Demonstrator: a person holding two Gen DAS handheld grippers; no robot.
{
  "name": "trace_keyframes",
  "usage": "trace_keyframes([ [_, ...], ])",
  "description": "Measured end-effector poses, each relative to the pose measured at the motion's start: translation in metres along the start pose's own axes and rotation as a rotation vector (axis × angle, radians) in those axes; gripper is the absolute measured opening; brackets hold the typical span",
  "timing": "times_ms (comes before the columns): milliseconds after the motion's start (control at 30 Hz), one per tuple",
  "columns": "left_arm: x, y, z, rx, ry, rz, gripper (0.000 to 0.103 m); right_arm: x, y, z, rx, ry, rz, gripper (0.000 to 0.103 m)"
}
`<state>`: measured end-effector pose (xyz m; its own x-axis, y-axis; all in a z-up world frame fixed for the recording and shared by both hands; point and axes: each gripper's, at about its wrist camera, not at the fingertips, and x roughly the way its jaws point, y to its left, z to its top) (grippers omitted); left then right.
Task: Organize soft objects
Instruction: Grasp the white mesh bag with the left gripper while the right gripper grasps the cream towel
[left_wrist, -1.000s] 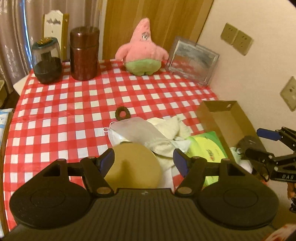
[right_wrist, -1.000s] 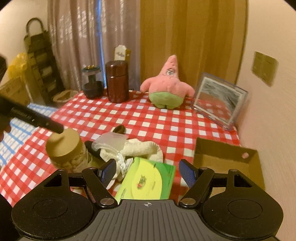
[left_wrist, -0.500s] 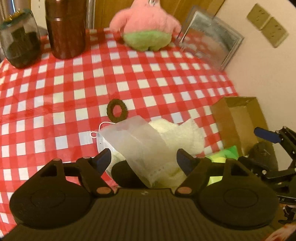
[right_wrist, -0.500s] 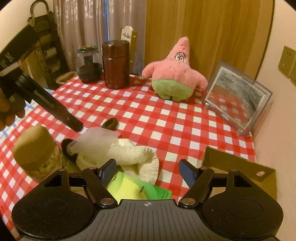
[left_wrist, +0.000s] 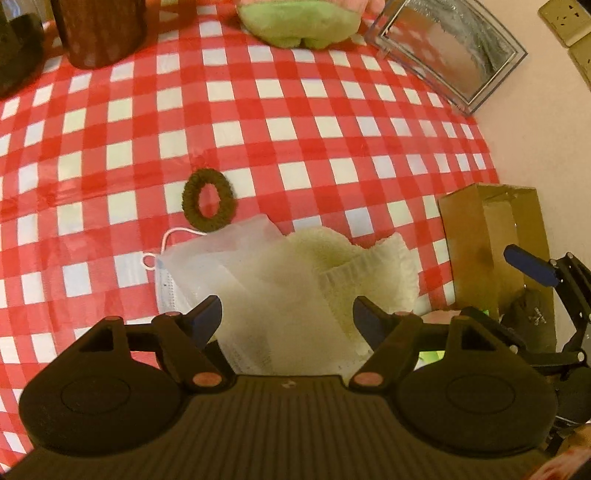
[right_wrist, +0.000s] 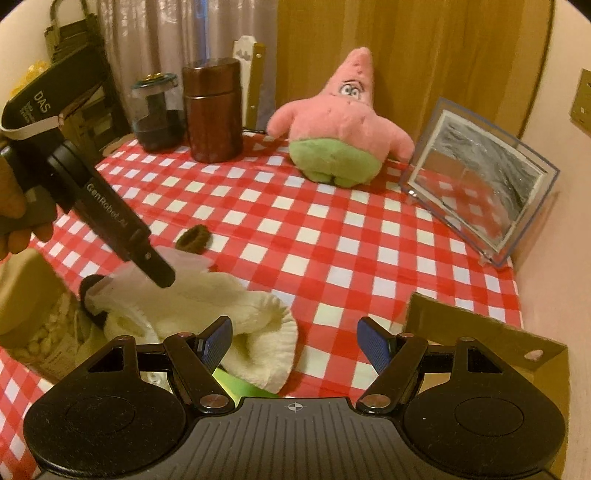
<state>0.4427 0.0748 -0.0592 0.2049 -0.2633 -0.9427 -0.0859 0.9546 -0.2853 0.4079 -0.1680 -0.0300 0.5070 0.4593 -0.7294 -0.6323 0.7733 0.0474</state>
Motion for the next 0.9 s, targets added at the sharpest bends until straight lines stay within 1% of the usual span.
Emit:
trace_keyframes([
  [100,0.009,-0.003,0.001,0.018,0.042,0.010,0.074,-0.001,-0.003,0.000,0.017,-0.015,0.002,0.074],
  [200,0.017,-0.007,0.000,0.037,0.067,0.027,0.066,0.000,-0.004,0.001,0.014,-0.025,-0.007,0.074],
  [267,0.021,-0.009,0.000,0.051,0.075,0.034,0.062,0.000,-0.005,0.001,0.015,-0.025,-0.004,0.074],
  [300,0.022,-0.009,-0.001,0.060,0.083,0.045,0.055,0.000,-0.005,0.001,0.014,-0.026,-0.003,0.074],
  [333,0.024,-0.009,-0.001,0.069,0.088,0.055,0.046,0.000,-0.005,0.001,0.014,-0.026,-0.004,0.074],
  [367,0.024,-0.009,0.000,0.076,0.092,0.059,0.043,0.000,-0.005,0.001,0.015,-0.026,-0.004,0.074],
  [400,0.024,-0.007,0.000,0.074,0.093,0.059,0.037,0.000,-0.006,0.000,0.016,-0.026,-0.004,0.074],
  [433,0.023,-0.006,0.000,0.069,0.090,0.052,0.028,0.000,-0.006,0.001,0.017,-0.027,-0.005,0.074],
  [467,0.022,-0.005,-0.001,0.070,0.086,0.038,0.024,0.000,-0.006,0.000,0.019,-0.027,-0.005,0.074],
  [500,0.021,-0.004,-0.001,0.073,0.079,0.037,0.018,0.000,-0.007,0.000,0.022,-0.027,-0.006,0.074],
  [533,0.019,-0.004,-0.001,0.078,0.071,0.038,0.013,0.000,-0.007,0.000,0.024,-0.027,-0.006,0.074],
  [633,0.011,-0.003,-0.001,0.081,0.035,0.036,0.008,-0.001,-0.004,0.001,0.025,-0.029,0.001,0.074],
  [733,-0.004,0.004,0.001,0.066,-0.016,0.024,0.005,-0.001,0.002,0.003,0.016,-0.030,0.023,0.074],
  [800,-0.017,0.011,0.003,0.057,-0.054,0.012,0.005,0.000,0.006,0.005,0.014,-0.030,0.046,0.074],
  [900,-0.038,0.021,0.005,0.059,-0.126,0.029,0.004,0.002,0.014,0.009,0.012,-0.024,0.099,0.074],
])
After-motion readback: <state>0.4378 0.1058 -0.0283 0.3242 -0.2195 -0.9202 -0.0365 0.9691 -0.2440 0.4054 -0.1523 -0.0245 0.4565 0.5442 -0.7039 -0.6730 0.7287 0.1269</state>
